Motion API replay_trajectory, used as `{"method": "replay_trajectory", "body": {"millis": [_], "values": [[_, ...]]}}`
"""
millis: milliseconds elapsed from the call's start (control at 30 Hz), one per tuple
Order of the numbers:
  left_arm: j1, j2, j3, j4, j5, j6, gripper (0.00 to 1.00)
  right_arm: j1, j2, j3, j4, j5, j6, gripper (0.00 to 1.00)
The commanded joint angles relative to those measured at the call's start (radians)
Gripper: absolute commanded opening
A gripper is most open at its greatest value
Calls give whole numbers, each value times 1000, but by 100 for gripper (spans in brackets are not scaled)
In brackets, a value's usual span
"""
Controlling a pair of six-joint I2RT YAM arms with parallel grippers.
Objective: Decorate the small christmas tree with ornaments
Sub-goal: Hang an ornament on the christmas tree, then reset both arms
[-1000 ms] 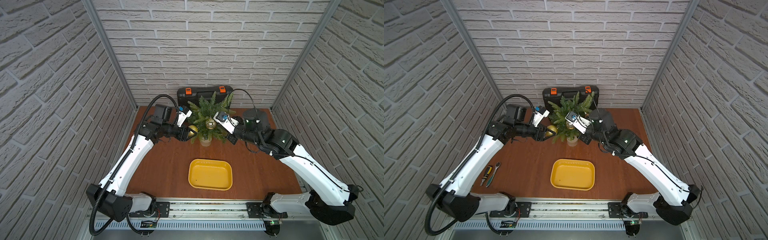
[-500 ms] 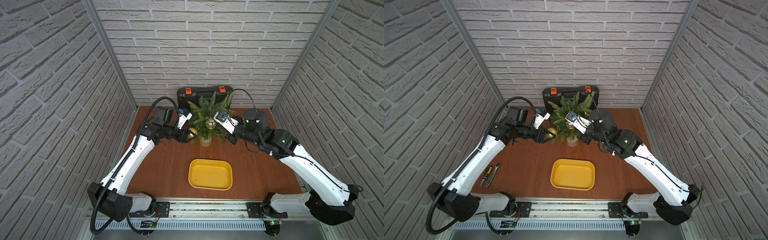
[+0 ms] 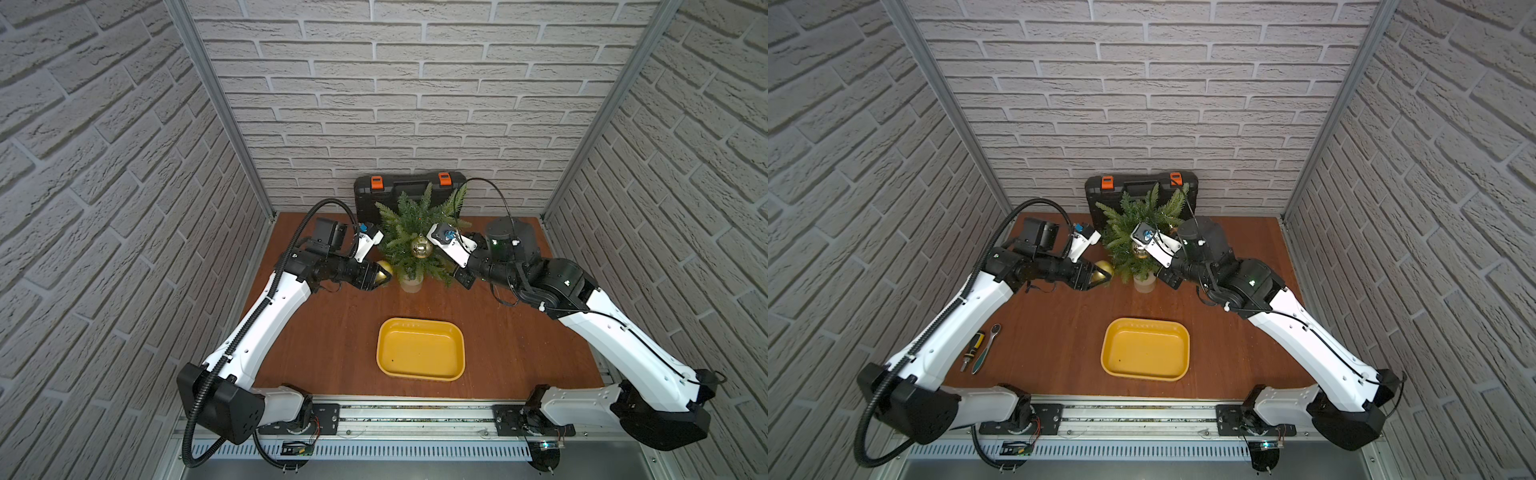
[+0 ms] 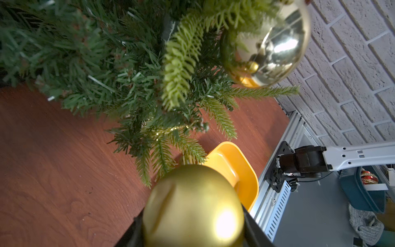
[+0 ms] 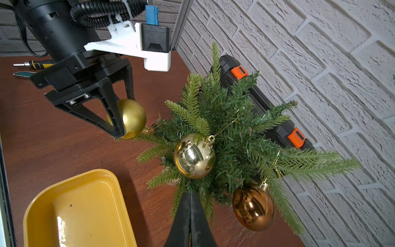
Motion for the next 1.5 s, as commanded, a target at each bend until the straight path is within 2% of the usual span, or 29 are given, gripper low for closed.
{"method": "replay_trajectory", "body": {"millis": [0,300,333,500,600,800,867,967,1100,1200,1233,1333,1467], "values": [[12,-39,-3,33,-10,8,51,6,-21,-20,49,13,18,6],[56,-96,-40,49,-50,-11,75,0,-68,-104,87,119,50,7],[59,-102,-48,53,-51,-14,81,-5,-73,-113,90,131,61,7],[77,-123,-74,74,-83,-32,91,-54,-114,-169,111,156,108,8],[92,-148,-104,96,-175,-54,98,-116,-149,-230,137,171,149,8],[146,-206,-213,167,-418,-113,98,-275,-222,-425,257,176,220,15],[158,-216,-266,204,-539,-135,98,-327,-227,-499,305,188,245,21],[199,-232,-367,296,-639,-172,98,-401,-219,-609,385,194,287,34],[250,-259,-526,476,-798,-201,98,-499,-170,-729,494,217,370,73],[282,-264,-648,636,-874,-203,98,-551,-111,-827,629,258,422,97],[288,-263,-685,691,-889,-204,98,-564,-92,-857,679,270,435,100],[293,-243,-801,903,-900,-141,98,-591,-23,-948,846,333,463,100],[325,-152,-894,1175,-895,-64,98,-603,82,-1030,1072,360,424,100]]}}
